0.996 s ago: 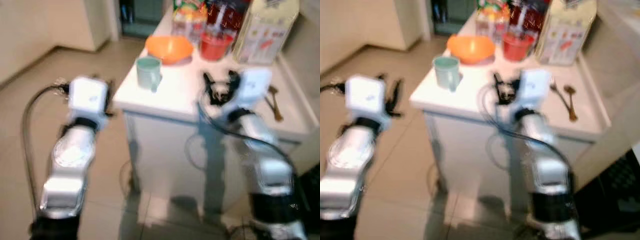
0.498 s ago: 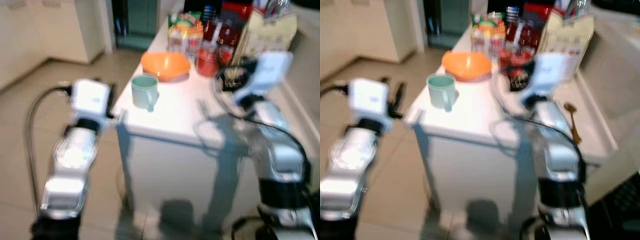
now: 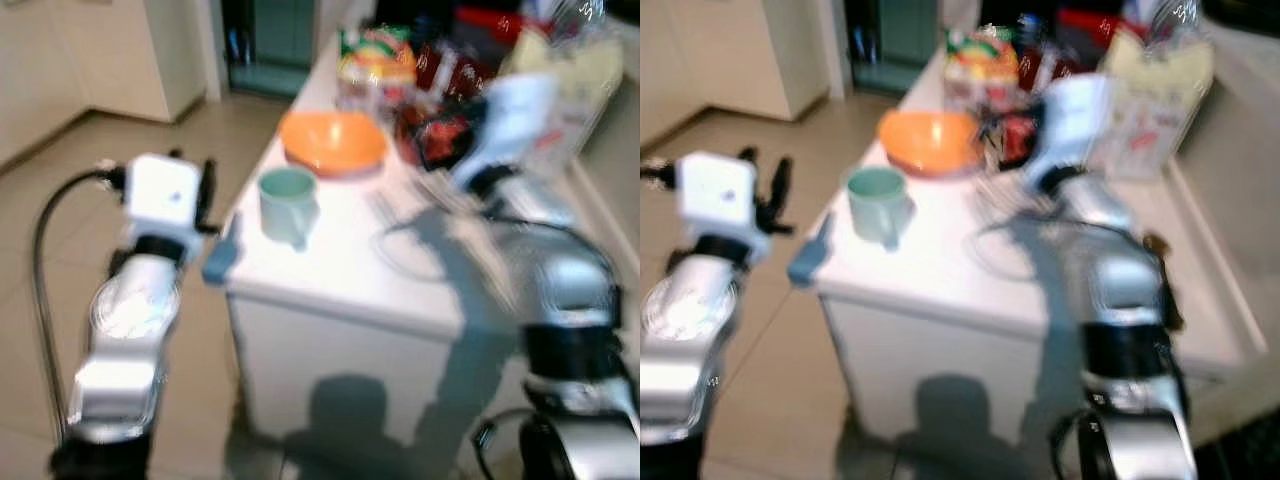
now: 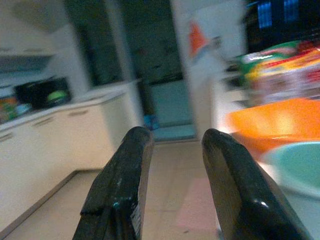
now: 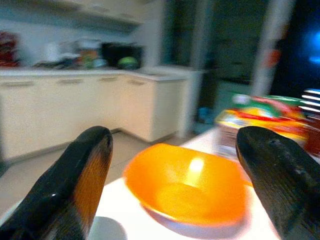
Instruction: Setting the table
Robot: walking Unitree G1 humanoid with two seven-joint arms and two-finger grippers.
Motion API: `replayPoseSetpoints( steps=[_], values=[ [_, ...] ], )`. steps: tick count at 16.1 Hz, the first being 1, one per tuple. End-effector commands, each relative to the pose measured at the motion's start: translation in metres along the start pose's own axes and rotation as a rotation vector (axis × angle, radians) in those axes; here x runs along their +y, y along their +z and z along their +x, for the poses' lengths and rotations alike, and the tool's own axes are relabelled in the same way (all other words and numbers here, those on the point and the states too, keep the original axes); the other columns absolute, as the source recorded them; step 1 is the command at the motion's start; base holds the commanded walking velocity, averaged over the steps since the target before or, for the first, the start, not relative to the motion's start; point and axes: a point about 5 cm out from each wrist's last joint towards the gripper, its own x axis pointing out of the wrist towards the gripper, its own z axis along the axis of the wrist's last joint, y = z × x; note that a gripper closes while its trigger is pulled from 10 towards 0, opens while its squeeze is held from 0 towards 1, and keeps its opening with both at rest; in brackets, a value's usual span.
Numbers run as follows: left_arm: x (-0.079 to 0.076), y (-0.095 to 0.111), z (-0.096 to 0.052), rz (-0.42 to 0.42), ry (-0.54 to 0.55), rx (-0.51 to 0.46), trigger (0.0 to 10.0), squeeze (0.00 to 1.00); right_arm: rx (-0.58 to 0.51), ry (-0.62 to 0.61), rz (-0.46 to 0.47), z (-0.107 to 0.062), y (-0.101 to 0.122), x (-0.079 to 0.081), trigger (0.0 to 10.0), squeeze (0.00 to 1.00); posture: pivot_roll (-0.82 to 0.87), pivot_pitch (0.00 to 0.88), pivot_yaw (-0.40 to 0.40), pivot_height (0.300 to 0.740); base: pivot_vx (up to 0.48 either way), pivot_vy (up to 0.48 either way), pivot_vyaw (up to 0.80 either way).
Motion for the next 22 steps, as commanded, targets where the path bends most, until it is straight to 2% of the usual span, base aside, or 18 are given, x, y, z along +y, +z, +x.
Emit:
replayPoseSetpoints(
  steps=[1,2,4,5,7,10,12,13,14,15,16,17,20,22],
  values=[
    [-0.004,0.006,-0.002,0.008,-0.050,-0.013,10.0,0.00,0.052,-0.012,-0.039,0.000,-0.003,-0.016,10.0,1.00,0.08,0.008,-0.066,0.740,0.000,0.000,0.00],
    [-0.004,0.007,-0.002,0.019,-0.064,-0.012,10.0,0.00,0.065,-0.007,-0.049,0.001,-0.004,-0.019,10.0,1.00,0.08,0.008,-0.066,0.740,0.000,0.000,0.00],
    [0.001,0.010,-0.007,0.043,-0.099,-0.011,10.0,0.00,0.128,-0.025,-0.099,0.007,-0.008,-0.044,10.0,1.00,0.09,0.029,-0.061,0.740,0.000,0.000,0.00],
    [0.001,0.012,-0.010,0.056,-0.125,-0.011,10.0,0.00,0.164,-0.074,-0.101,0.010,-0.010,-0.055,10.0,1.00,0.10,0.039,-0.057,0.740,0.000,0.000,0.00],
    [0.001,0.016,-0.012,0.084,-0.177,-0.020,10.0,0.00,0.226,-0.124,-0.094,0.017,-0.016,-0.066,10.0,1.00,0.11,0.052,-0.051,0.740,0.000,0.000,0.00],
    [-0.003,0.026,-0.018,0.147,-0.307,-0.046,10.0,0.00,0.310,-0.211,-0.016,0.025,-0.029,-0.075,10.0,1.00,0.13,0.075,-0.048,0.740,0.000,0.000,0.00],
    [-0.001,0.032,-0.027,0.166,-0.370,-0.039,10.0,0.00,0.305,-0.330,0.179,0.035,-0.034,-0.077,10.0,1.00,0.16,0.109,-0.050,0.740,0.000,0.000,0.00],
    [0.000,0.032,-0.030,0.165,-0.374,-0.033,10.0,0.00,0.291,-0.366,0.234,0.037,-0.034,-0.077,10.0,1.00,0.17,0.120,-0.054,0.740,0.000,0.000,0.00],
    [0.002,0.033,-0.036,0.157,-0.386,-0.032,10.0,0.00,0.270,-0.401,0.308,0.039,-0.033,-0.076,10.0,0.66,0.19,0.134,-0.068,0.740,0.000,0.000,0.00],
    [0.003,0.036,-0.042,0.141,-0.393,-0.033,10.0,0.00,0.236,-0.397,0.386,0.044,-0.029,-0.073,10.0,0.00,0.20,0.148,-0.081,0.740,0.000,0.000,0.00],
    [0.005,0.038,-0.047,0.134,-0.395,-0.034,10.0,0.00,0.214,-0.395,0.441,0.046,-0.026,-0.072,10.0,0.00,0.21,0.159,-0.095,0.740,0.000,0.000,0.00],
    [0.009,0.039,-0.055,0.136,-0.394,-0.011,10.0,0.00,0.173,-0.399,0.541,0.049,-0.022,-0.071,10.0,0.00,0.23,0.180,-0.119,0.740,0.000,0.000,0.00],
    [0.019,0.040,-0.067,0.171,-0.373,0.030,10.0,0.00,0.151,-0.434,0.621,0.053,-0.019,-0.069,10.0,0.00,0.27,0.208,-0.147,0.740,0.000,0.000,0.00],
    [0.020,0.045,-0.073,0.181,-0.382,0.035,10.0,0.00,0.186,-0.487,0.620,0.052,-0.024,-0.068,10.0,0.00,0.29,0.223,-0.150,0.740,0.000,0.000,0.00]
  ],
)
